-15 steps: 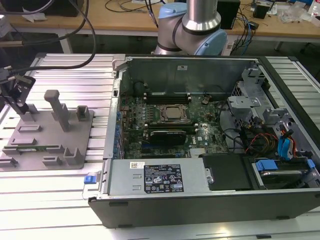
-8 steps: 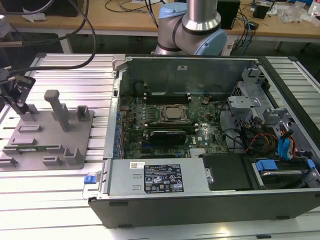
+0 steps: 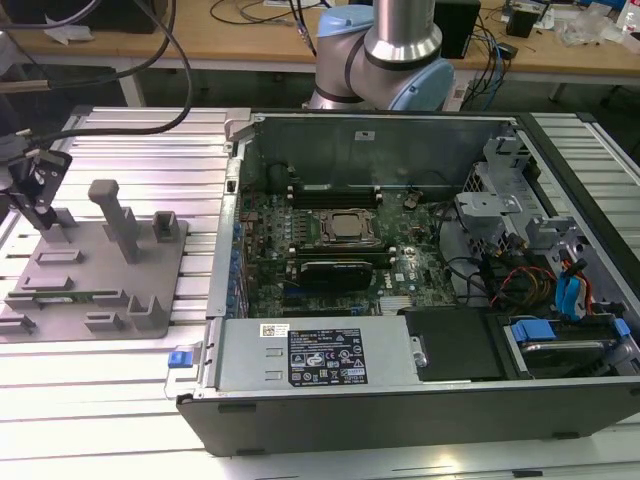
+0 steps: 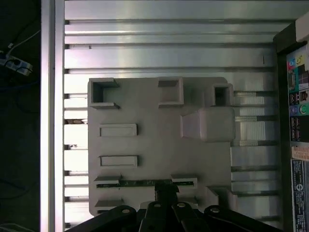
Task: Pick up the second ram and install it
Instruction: 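Pick up the second ram and move it above second insertion slot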
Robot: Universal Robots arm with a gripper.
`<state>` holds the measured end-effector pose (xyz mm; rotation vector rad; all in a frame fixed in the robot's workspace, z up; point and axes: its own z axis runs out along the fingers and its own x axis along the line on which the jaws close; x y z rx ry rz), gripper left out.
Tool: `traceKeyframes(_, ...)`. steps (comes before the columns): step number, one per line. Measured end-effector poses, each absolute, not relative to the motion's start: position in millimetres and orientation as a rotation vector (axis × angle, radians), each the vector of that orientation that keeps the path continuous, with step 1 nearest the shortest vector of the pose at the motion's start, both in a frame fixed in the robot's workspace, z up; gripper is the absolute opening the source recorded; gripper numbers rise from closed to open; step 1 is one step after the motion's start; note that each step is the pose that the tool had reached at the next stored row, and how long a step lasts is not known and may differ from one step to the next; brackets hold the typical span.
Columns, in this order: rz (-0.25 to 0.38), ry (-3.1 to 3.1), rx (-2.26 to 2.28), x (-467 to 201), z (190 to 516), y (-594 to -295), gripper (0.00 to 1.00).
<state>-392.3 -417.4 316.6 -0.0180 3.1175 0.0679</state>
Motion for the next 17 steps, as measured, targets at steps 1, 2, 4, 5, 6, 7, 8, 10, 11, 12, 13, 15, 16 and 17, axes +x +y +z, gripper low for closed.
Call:
traceKeyframes(1,0.068,3.118,-0.059,-392.3,316.4,-417.4,0.08)
traceKeyframes(2,0.068,3.117,-0.089,-392.3,316.2,-417.4,0.08)
traceKeyframes(4,0.065,3.115,-0.176,-392.3,315.8,-417.4,0.08)
traceKeyframes(5,0.062,3.113,-0.21,-392.3,315.7,-417.4,0.08)
traceKeyframes(6,0.057,3.11,-0.266,-392.3,315.5,-417.4,0.08)
traceKeyframes(7,0.05,3.104,-0.341,-392.3,315.0,-417.4,0.08)
traceKeyframes(8,0.048,3.101,-0.372,-392.3,314.8,-417.4,0.08)
traceKeyframes(10,0.046,3.093,-0.444,-392.3,314.4,-417.4,0.08)
traceKeyframes(11,0.045,3.089,-0.471,-392.3,314.3,-417.4,0.08)
traceKeyframes(12,0.045,3.085,-0.501,-392.3,314.2,-417.4,0.08)
traceKeyframes(13,0.045,3.08,-0.533,-392.4,314.1,-417.3,0.08)
traceKeyframes(15,0.045,3.069,-0.596,-392.3,313.9,-417.3,0.08)
traceKeyframes(16,0.045,3.064,-0.625,-392.3,313.8,-417.4,0.08)
traceKeyframes(17,0.045,3.054,-0.67,-392.3,313.7,-417.4,0.08)
